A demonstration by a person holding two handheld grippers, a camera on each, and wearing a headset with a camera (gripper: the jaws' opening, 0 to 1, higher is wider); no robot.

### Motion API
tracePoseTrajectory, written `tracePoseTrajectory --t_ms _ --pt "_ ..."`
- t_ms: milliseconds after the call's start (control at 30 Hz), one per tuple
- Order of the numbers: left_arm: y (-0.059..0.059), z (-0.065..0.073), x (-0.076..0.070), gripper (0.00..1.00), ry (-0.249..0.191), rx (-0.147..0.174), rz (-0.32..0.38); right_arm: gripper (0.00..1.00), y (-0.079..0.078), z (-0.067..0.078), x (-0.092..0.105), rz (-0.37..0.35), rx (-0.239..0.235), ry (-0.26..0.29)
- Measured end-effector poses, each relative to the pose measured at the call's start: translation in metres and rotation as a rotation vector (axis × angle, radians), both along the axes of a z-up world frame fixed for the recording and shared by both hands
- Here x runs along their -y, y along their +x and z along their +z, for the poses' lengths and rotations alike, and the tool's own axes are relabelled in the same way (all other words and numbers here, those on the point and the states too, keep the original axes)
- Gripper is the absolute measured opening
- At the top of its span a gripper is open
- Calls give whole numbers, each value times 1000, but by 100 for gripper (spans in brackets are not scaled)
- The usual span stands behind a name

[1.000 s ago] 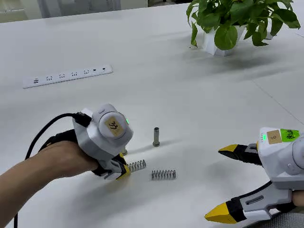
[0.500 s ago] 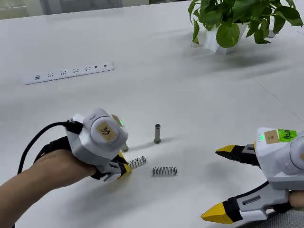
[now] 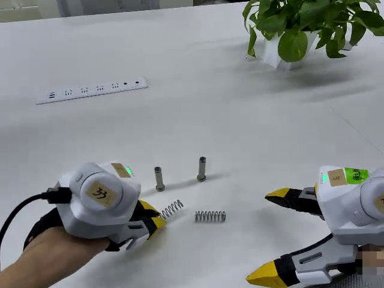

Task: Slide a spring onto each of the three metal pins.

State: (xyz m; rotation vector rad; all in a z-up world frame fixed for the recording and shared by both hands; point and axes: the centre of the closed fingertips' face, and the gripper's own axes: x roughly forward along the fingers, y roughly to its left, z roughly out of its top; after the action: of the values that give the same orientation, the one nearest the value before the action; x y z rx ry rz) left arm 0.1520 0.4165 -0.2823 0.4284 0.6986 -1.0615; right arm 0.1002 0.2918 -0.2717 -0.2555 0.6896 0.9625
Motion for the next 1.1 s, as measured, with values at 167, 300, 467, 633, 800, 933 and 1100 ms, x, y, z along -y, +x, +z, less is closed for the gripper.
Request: tracePoseTrajectory --t_ms 167,300,467,633,800,933,1100 --pt "-15 12 3 10 -56 28 -16 88 5 22 -18 -14 -6 126" --pt "-30 21 10 10 -103 82 -78 85 12 35 -29 -12 -7 191" --pt "-49 27 19 10 -161 76 -124 81 14 43 -42 27 -20 214" --pt "-58 29 25 10 -178 90 -150 76 10 48 -56 87 -46 230" --pt "-60 34 31 10 -203 98 -152 66 6 50 -64 148 -68 228" --pt "-61 38 34 10 -220 108 -154 60 4 51 -67 186 -83 218" --pt "-63 40 37 10 -230 114 -170 51 3 54 -66 210 -112 223"
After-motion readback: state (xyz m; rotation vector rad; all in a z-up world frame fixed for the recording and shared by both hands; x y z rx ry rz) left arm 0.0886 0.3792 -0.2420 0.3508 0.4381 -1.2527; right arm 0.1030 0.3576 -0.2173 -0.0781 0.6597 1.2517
